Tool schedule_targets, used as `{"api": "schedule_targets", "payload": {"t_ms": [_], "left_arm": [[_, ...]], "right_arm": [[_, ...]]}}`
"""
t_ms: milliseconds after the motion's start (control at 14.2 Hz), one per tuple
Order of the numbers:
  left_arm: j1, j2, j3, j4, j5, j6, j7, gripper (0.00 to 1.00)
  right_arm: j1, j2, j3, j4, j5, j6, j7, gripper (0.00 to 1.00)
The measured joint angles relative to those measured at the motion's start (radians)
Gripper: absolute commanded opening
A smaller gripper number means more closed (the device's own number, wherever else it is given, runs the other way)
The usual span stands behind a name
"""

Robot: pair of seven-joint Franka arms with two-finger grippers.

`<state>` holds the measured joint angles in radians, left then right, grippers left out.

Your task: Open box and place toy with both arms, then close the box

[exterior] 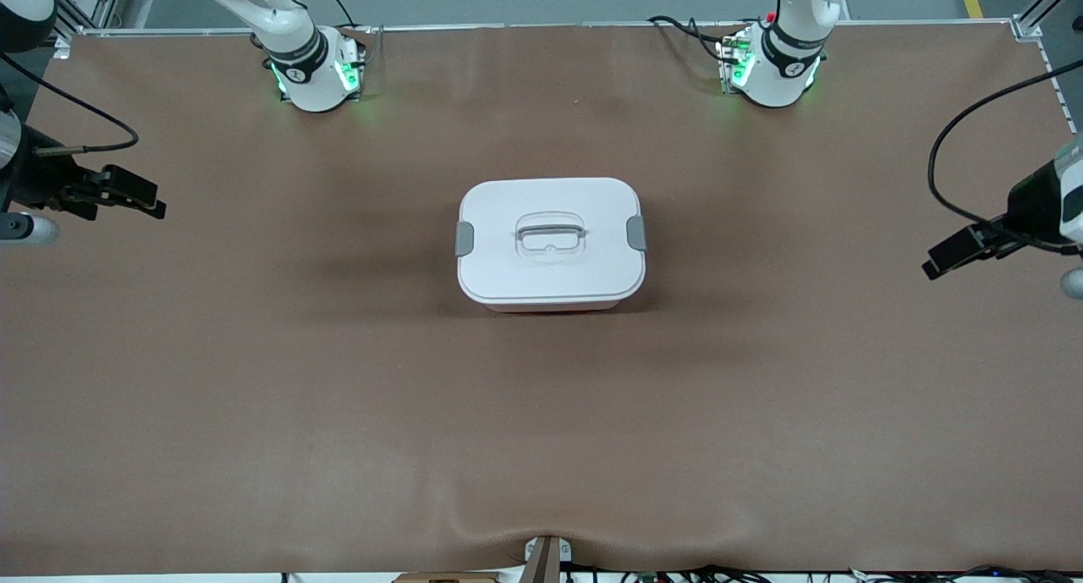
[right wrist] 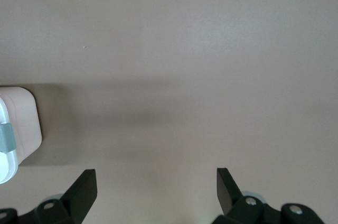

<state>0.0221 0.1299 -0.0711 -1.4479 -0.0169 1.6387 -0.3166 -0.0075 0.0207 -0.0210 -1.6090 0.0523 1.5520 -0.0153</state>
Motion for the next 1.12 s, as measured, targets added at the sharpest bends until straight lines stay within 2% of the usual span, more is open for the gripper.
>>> {"api": "schedule_targets", "payload": {"t_ms": [562, 1124], "left_arm": [[-0.003, -0.122, 0.005, -0.002, 0.0, -0.24, 0.154, 1.0], [-0.003, -0.19, 0.007, -0.078, 0.0, -0.227, 0.22, 1.0]], "right_arm": [[0.001, 0.0, 0.0, 0.0, 0.0, 0.01, 0.0, 1.0], [0.0, 0.003, -0.001, -0.012, 0.0, 0.016, 0.0, 1.0]]}}
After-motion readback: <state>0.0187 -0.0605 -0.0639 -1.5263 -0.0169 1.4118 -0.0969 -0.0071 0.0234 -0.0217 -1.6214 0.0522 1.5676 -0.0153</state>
